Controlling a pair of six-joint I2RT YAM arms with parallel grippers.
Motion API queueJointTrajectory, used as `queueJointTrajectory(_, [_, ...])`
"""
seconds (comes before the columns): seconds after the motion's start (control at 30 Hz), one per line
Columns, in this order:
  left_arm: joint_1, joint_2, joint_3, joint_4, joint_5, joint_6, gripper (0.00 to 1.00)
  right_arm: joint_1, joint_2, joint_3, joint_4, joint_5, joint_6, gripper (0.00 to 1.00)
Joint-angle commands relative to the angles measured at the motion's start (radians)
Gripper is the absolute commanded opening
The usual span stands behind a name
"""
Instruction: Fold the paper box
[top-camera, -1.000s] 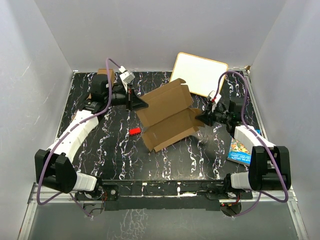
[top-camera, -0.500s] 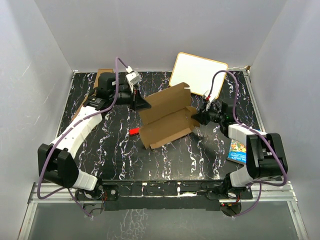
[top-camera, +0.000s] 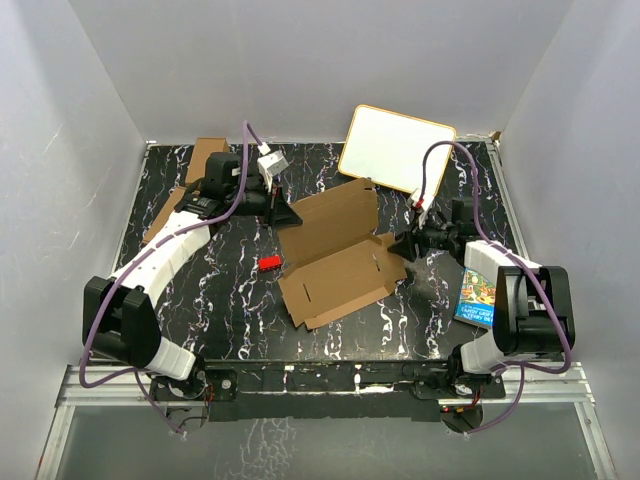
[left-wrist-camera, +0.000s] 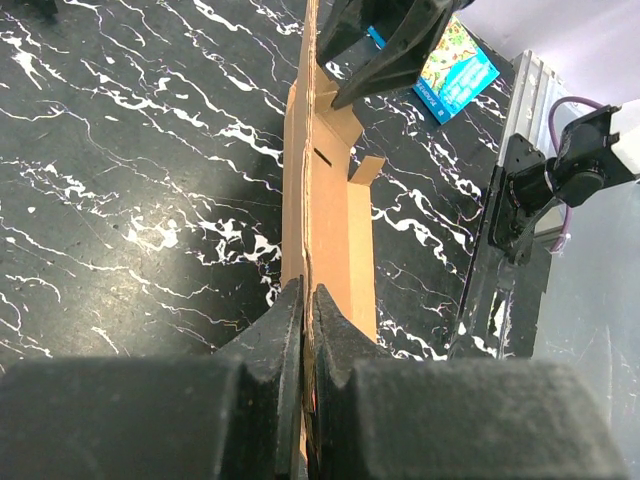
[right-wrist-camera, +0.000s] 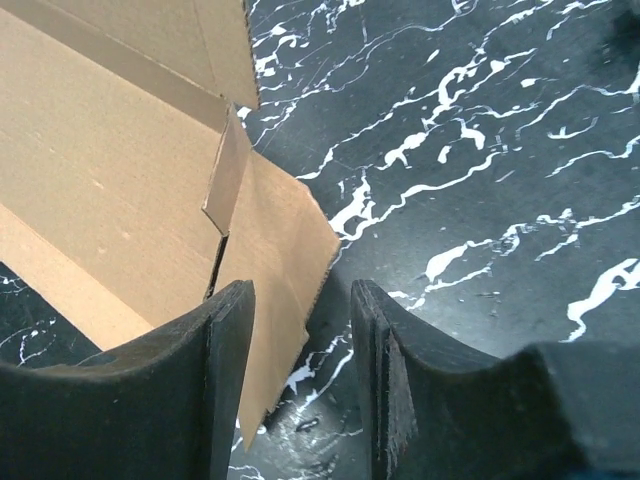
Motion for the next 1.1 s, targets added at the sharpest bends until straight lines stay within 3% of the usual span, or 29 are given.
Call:
queueJointTrajectory(0.0, [-0.004,-0.036,0.028,-0.006,0.012,0.031,0.0,-0.024,-0.023,0.097,-0.112,-0.1,-0.131,0.48])
queueJointTrajectory(0.1, [-0.004,-0.034,0.045,-0.008,0.022,0.036,0.0,-0.023,0.013,0.138,-0.161,-0.114,-0.136,0.45])
queueJointTrajectory(0.2, [-0.004,-0.036,0.058,-0.013,0.031,0.042,0.0,-0.024,0.055,0.187,-0.215,-0.119,-0.13,0.32])
queueJointTrajectory(0.47, [-0.003,-0.031,0.099,-0.028,0.041,0.048,0.0,-0.021,0.119,0.262,-0.302,-0.146,-0.115,0.23])
queueJointTrajectory(0.57, [-0.005,-0.023,0.127,-0.038,0.042,0.052,0.0,-0.015,0.119,0.275,-0.299,-0.151,-0.12,0.08])
queueJointTrajectory(0.67, [-0.005,-0.011,0.176,-0.073,0.037,0.076,0.0,-0.004,0.056,0.218,-0.105,-0.127,-0.052,0.08])
queueJointTrajectory(0.87, [-0.009,-0.035,0.234,-0.093,0.033,0.087,0.0,0.056,-0.059,-0.03,0.65,0.041,0.232,0.08])
queueJointTrajectory(0.93, [-0.02,-0.052,0.209,-0.079,0.037,0.092,0.0,0.082,-0.033,-0.065,0.786,0.111,0.275,0.08])
queueJointTrajectory(1.07, [-0.062,-0.052,0.159,-0.121,0.019,0.142,0.0,0.127,0.037,-0.089,0.893,0.171,0.289,0.08])
